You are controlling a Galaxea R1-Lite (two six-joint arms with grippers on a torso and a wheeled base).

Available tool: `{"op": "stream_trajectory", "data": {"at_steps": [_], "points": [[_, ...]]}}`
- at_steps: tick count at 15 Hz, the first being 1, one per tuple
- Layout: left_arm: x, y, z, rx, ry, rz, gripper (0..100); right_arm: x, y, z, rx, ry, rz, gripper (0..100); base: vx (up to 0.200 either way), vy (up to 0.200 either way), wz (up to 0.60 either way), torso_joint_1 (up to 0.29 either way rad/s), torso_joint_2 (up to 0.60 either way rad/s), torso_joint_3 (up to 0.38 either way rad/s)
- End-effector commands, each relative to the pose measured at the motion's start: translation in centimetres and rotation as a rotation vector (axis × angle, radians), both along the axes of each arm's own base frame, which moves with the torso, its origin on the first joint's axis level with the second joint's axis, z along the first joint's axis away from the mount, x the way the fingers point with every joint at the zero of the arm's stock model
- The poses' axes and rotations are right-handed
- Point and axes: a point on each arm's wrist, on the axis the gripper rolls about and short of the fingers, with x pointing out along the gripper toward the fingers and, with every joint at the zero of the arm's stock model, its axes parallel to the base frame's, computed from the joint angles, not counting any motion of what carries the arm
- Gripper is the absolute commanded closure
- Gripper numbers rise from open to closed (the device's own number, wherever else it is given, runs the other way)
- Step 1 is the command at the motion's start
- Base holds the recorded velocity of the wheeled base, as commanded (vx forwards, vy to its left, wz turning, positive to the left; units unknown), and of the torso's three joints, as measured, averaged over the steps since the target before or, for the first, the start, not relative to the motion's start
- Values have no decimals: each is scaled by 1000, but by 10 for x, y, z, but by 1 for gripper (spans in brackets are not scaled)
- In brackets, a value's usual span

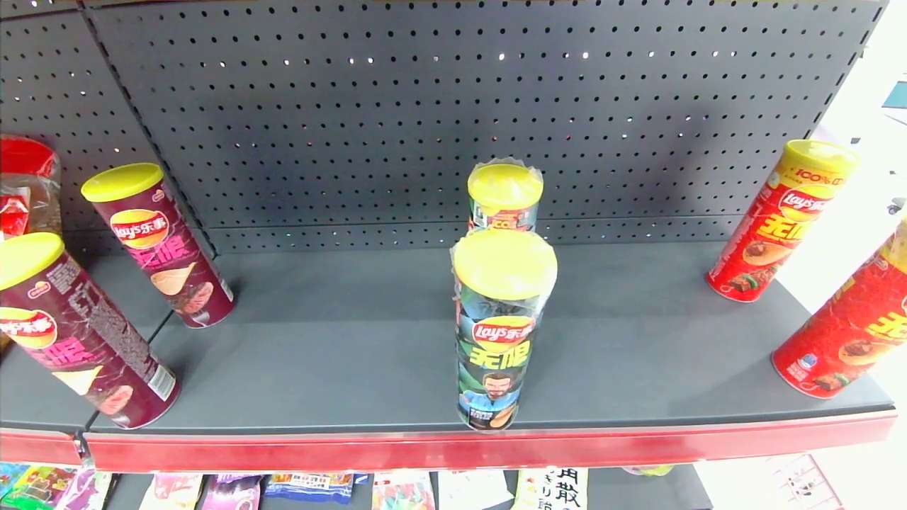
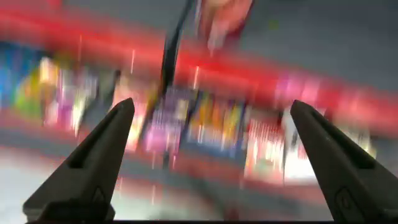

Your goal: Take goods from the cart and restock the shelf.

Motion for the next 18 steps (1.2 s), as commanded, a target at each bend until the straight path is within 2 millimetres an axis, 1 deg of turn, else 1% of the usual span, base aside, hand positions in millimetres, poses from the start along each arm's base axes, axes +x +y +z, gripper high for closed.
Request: {"op": "stream_trajectory", "data": {"at_steps": [1, 2, 3, 5, 7, 8, 9, 10, 11, 13, 14, 15, 16, 18], "points": [[11, 2, -25, 97, -92, -61, 0, 8, -1, -20, 58, -50, -14, 0, 0, 0, 0, 0, 0, 0], [10, 2, -27, 118, -118, -89, 0, 8, -1, -22, 87, -50, -15, 0, 0, 0, 0, 0, 0, 0], [10, 1, -25, 77, -135, -117, 0, 10, -1, -27, 91, -61, -9, 0, 0, 0, 0, 0, 0, 0], [11, 1, -27, 83, -141, -131, 0, 10, -1, -27, 143, -68, 6, 0, 0, 0, 0, 0, 0, 0], [14, 1, -28, 81, -187, -126, 0, 10, 0, -29, 119, -43, 63, 0, 0, 0, 0, 0, 0, 0], [14, 1, -28, 75, -187, -133, 0, 10, 0, -29, 120, -35, 93, 0, 0, 0, 0, 0, 0, 0], [14, 1, -28, 104, -185, -136, 0, 11, 0, -29, 143, -30, 112, 0, 0, 0, 0, 0, 0, 0], [14, 1, -28, 116, -182, -134, 0, 11, -1, -29, 145, -30, 102, 0, 0, 0, 0, 0, 0, 0], [14, 1, -29, 117, -180, -120, 0, 9, -1, -30, 133, -48, 55, 0, 0, 0, 0, 0, 0, 0], [17, 1, -28, 163, -236, -105, 0, 9, -1, -29, 170, -59, 27, 0, 0, 0, 0, 0, 0, 0], [18, 1, -31, 183, -220, -116, 0, 9, -1, -30, 180, -62, 42, 0, 0, 0, 0, 0, 0, 0], [18, 1, -34, 159, -198, -135, 0, 3, -2, -31, 139, -122, 129, 0, 0, 0, 0, 0, 0, 0], [18, 1, -37, 140, -177, -141, 0, 2, -1, -31, 103, -132, 153, 0, 0, 0, 0, 0, 0, 0], [18, 1, -36, 140, -182, -142, 0, 2, -3, -31, 155, -139, 61, 0, 0, 0, 0, 0, 0, 0]]}}
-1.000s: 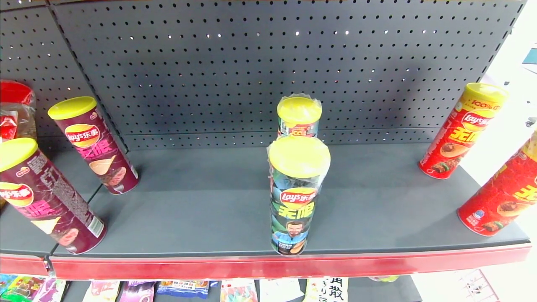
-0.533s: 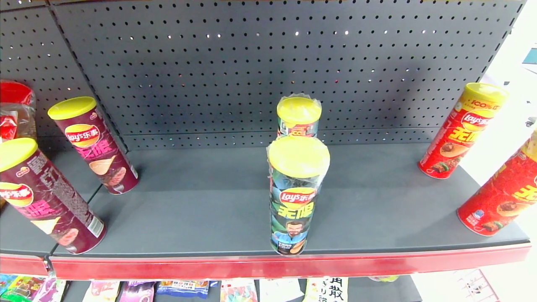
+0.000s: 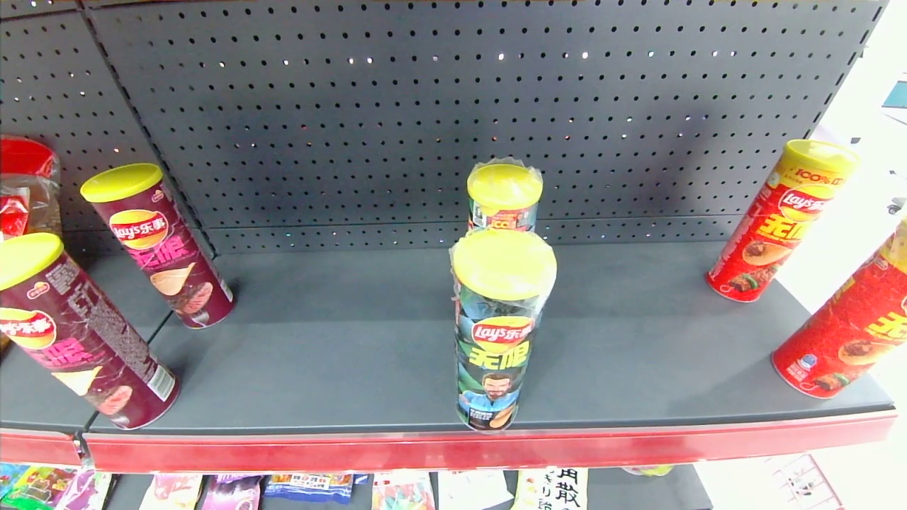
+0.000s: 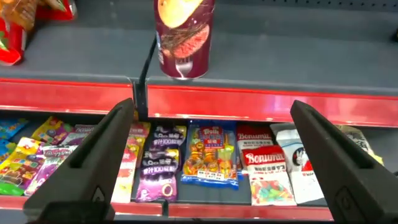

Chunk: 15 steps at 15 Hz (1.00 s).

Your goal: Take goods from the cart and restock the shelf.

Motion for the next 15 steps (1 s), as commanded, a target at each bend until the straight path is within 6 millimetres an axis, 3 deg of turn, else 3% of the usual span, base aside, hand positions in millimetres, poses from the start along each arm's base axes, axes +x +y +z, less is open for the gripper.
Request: {"op": "stream_trajectory", "data": {"at_steps": [1, 6, 11, 13, 15], "points": [[0, 0, 0, 2, 3, 0, 0, -2, 0, 0, 0, -22, 0, 0, 0, 0, 0, 0, 0, 0], [0, 0, 0, 10, 3, 0, 0, -2, 1, 0, -75, -24, 80, 0, 0, 0, 0, 0, 0, 0], [0, 0, 0, 20, 3, -3, 0, -2, -1, 0, 53, -27, -23, 0, 0, 0, 0, 0, 0, 0], [0, 0, 0, 20, 3, -3, 0, -2, 1, 0, -74, -23, 39, 0, 0, 0, 0, 0, 0, 0], [0, 0, 0, 23, 3, -5, 0, -2, 1, 0, -34, -22, 53, 0, 0, 0, 0, 0, 0, 0]]}}
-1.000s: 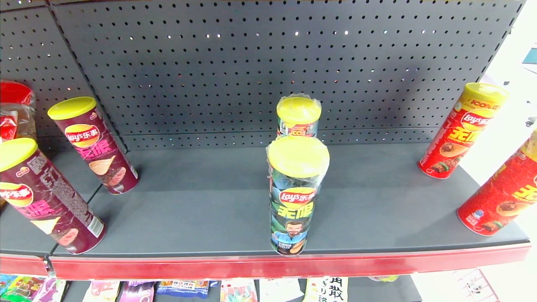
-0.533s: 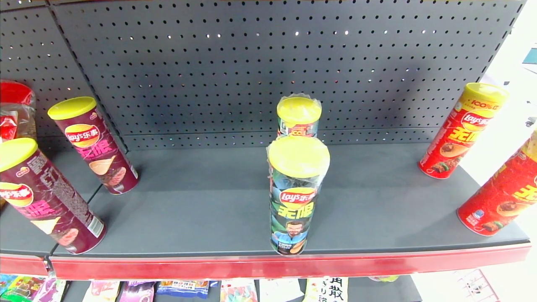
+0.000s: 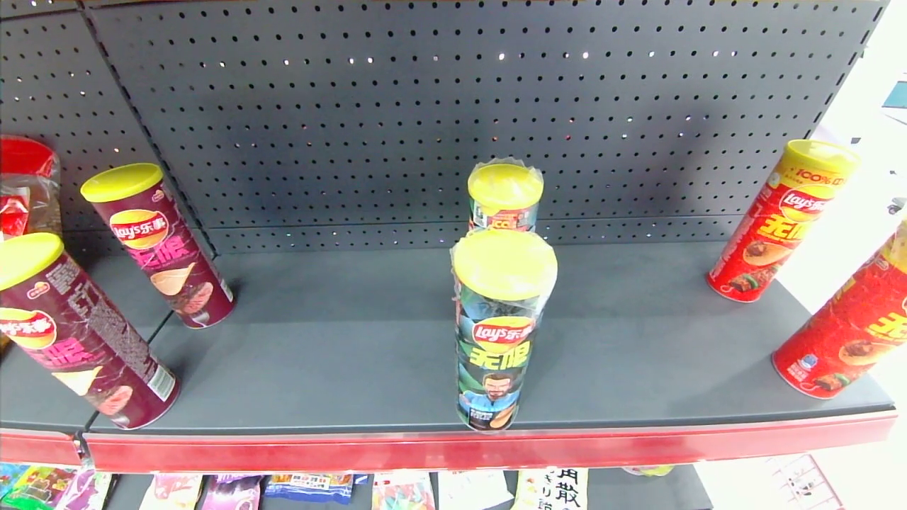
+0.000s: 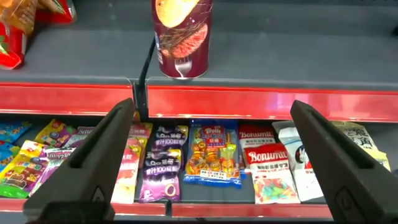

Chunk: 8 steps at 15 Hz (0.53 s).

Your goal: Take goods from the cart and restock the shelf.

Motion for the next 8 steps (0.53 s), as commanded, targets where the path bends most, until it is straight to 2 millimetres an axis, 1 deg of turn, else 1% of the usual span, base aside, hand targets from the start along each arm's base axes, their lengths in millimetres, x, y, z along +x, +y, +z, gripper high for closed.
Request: {"op": "stream_trajectory", "data": {"at_steps": [1, 3, 8], "points": [[0, 0, 0, 0, 1, 0, 0, 0, 0, 0, -3, -2, -4, 0, 0, 0, 0, 0, 0, 0], [0, 0, 0, -2, 1, 2, 0, 0, -1, 0, 0, -1, -36, 0, 0, 0, 0, 0, 0, 0], [0, 0, 0, 1, 1, 0, 0, 0, -1, 0, 12, 0, -22, 0, 0, 0, 0, 0, 0, 0]]}}
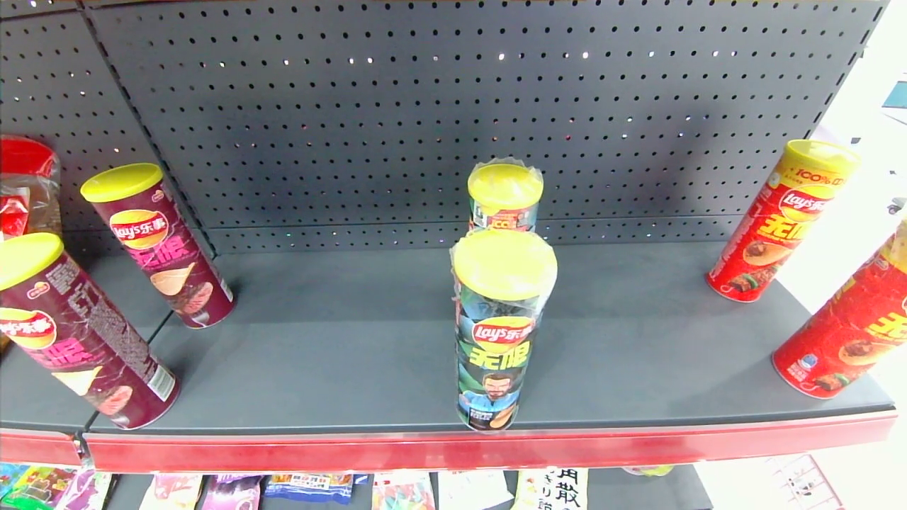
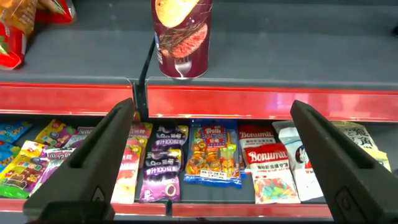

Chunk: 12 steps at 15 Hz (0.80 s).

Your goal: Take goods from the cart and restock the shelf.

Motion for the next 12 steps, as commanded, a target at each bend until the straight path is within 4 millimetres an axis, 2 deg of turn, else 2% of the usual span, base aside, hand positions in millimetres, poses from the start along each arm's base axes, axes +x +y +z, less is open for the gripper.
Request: {"op": "stream_trajectory", "data": {"at_steps": [1, 3, 7, 12], "points": [[0, 0, 0, 1, 2, -2, 0, 0, 0, 0, 2, -1, 2, 0, 0, 0, 0, 0, 0, 0], [0, 0, 0, 1, 1, -2, 0, 0, 0, 0, 2, -1, -5, 0, 0, 0, 0, 0, 0, 0], [0, 0, 0, 3, 2, -4, 0, 0, 0, 0, 2, -1, -5, 0, -200, 0, 0, 8, 7, -2], [0, 0, 0, 7, 2, -4, 0, 0, 0, 0, 4, -1, -7, 0, 0, 0, 0, 0, 0, 0]]}}
